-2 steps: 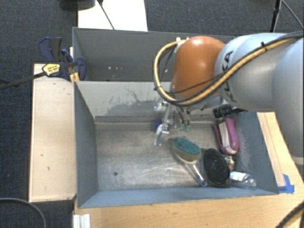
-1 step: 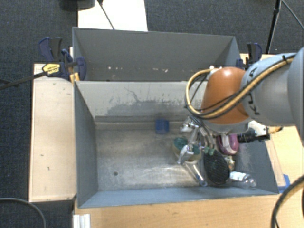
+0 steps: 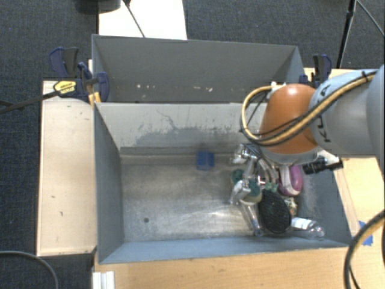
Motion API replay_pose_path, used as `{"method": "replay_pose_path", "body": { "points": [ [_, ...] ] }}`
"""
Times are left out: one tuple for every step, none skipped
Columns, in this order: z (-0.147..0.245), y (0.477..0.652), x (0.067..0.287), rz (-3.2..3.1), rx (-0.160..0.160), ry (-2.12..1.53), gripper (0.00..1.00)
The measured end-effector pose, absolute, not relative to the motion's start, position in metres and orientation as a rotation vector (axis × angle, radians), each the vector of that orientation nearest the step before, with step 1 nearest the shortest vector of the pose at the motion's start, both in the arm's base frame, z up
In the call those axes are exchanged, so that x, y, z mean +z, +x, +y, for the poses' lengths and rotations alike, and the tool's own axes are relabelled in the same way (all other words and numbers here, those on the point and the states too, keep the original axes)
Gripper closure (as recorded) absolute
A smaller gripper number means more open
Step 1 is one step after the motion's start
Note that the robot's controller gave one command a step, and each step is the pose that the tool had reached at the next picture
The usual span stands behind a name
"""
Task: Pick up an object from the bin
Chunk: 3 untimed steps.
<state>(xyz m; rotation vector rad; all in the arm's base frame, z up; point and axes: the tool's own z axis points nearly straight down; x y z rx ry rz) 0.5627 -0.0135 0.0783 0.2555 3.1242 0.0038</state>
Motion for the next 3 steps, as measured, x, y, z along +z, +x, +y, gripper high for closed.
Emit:
{"method": "replay_pose_path", "body": {
  "points": [
    [-0.082,0.518,0.073,3.128,0.002,0.015,0.00],
    [-0.101,0.508,0.073,3.123,0.016,-0.155,0.00],
    [-0.127,0.559,0.072,3.114,0.034,-0.411,0.00]
  ]
}}
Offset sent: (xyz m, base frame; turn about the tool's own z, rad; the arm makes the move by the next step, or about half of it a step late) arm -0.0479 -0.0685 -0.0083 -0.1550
